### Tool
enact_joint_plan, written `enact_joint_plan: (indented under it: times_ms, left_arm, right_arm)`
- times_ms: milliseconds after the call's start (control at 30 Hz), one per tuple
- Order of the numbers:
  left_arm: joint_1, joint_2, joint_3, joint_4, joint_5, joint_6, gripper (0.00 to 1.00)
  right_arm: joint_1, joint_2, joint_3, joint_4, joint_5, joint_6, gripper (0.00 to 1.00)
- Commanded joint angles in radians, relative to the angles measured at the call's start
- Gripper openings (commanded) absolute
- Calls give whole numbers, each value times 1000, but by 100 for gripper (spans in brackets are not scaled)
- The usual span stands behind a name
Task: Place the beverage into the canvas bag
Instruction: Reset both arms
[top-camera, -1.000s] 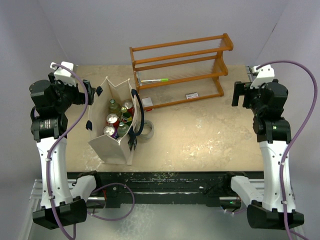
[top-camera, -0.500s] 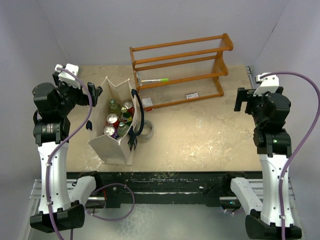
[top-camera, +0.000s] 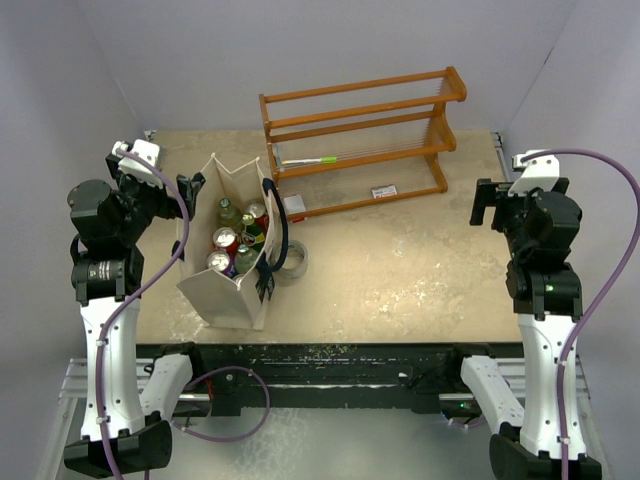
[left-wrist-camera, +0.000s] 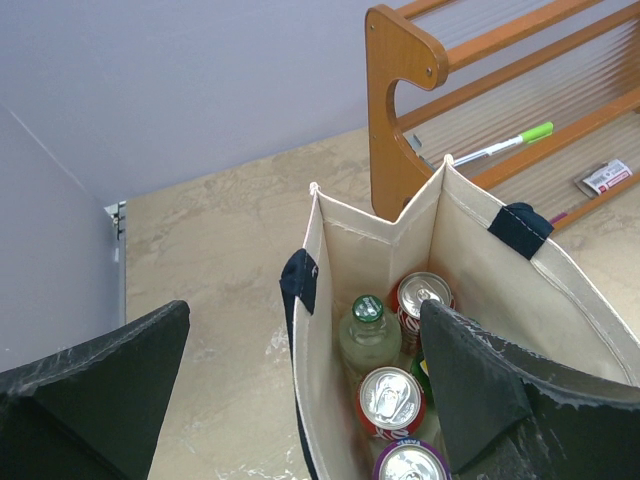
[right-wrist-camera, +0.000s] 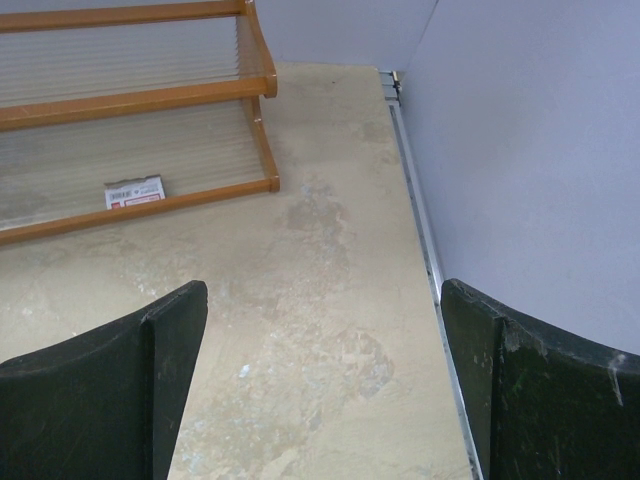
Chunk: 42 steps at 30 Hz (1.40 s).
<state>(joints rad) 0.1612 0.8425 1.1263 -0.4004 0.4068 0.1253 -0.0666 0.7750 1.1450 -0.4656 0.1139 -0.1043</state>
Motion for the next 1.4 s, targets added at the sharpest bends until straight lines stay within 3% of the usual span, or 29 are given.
enact_joint_plan:
  times_ms: [0, 700, 1367]
  left_arm:
    - [-3, -8, 6, 61, -12, 15, 99]
    - [14, -46, 85, -54, -193, 19, 99]
    - [15, -57, 80, -78, -142, 32, 99]
  right_arm:
    - [-6, -11, 0, 25, 19, -10, 100]
    - [-33, -86, -24, 5, -23, -51, 100]
    - [-39, -76, -20, 8, -47, -51, 100]
